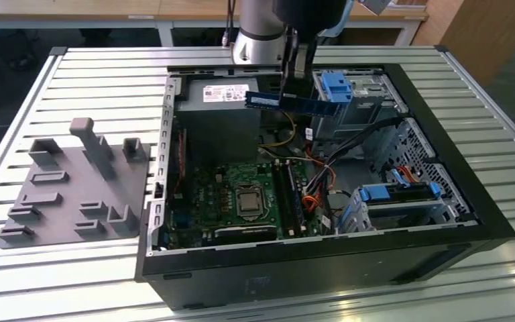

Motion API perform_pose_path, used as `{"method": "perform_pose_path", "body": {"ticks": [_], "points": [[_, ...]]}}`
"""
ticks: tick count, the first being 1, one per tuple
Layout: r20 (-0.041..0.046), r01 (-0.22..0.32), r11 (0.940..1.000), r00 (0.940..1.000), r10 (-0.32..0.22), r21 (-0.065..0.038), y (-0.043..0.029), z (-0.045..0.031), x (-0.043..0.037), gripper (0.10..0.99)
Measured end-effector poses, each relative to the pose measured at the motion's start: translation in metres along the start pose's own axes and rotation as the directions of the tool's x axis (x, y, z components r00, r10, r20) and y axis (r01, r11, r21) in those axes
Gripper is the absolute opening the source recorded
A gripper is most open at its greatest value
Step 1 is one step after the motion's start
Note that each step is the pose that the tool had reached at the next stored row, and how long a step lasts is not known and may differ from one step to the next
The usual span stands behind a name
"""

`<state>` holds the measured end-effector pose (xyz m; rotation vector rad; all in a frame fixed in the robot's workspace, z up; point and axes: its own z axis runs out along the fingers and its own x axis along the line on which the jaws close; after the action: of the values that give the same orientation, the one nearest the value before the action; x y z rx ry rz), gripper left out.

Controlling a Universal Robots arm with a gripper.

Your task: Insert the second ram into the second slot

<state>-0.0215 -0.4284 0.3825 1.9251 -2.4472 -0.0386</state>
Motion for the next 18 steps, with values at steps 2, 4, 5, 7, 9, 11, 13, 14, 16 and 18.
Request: {"method": "perform_pose_path", "body": {"ticks": [2, 4, 5, 7, 9, 11, 13, 14, 16, 18], "points": [[0.0002, -0.036, 0.9993, 0.9993, 0.036, 0.000, 0.0000, 0.0006, 0.0000, 0.141], [0.0004, -0.074, 0.9973, 0.9973, 0.074, 0.000, 0.0000, 0.0011, 0.0000, 0.141], [0.0006, -0.092, 0.9958, 0.9958, 0.092, 0.000, 0.0000, 0.0014, 0.0000, 0.141], [0.0011, -0.127, 0.9919, 0.9919, 0.127, 0.000, -0.0001, 0.0019, 0.0000, 0.141], [0.0018, -0.164, 0.9865, 0.9865, 0.164, 0.000, -0.0001, 0.0024, 0.0000, 0.141], [0.0026, -0.200, 0.9798, 0.9798, 0.200, -0.001, -0.0001, 0.0028, 0.0000, 0.141], [0.0034, -0.235, 0.9720, 0.9720, 0.235, -0.001, -0.0001, 0.0033, 0.0000, 0.141], [0.0037, -0.252, 0.9677, 0.9677, 0.252, -0.001, -0.0001, 0.0035, 0.0000, 0.141], [0.0039, -0.286, 0.9582, 0.9582, 0.286, -0.001, -0.0001, 0.0040, 0.0000, 0.141], [0.0042, -0.320, 0.9475, 0.9475, 0.320, -0.001, -0.0002, 0.0044, 0.0000, 0.141]]}}
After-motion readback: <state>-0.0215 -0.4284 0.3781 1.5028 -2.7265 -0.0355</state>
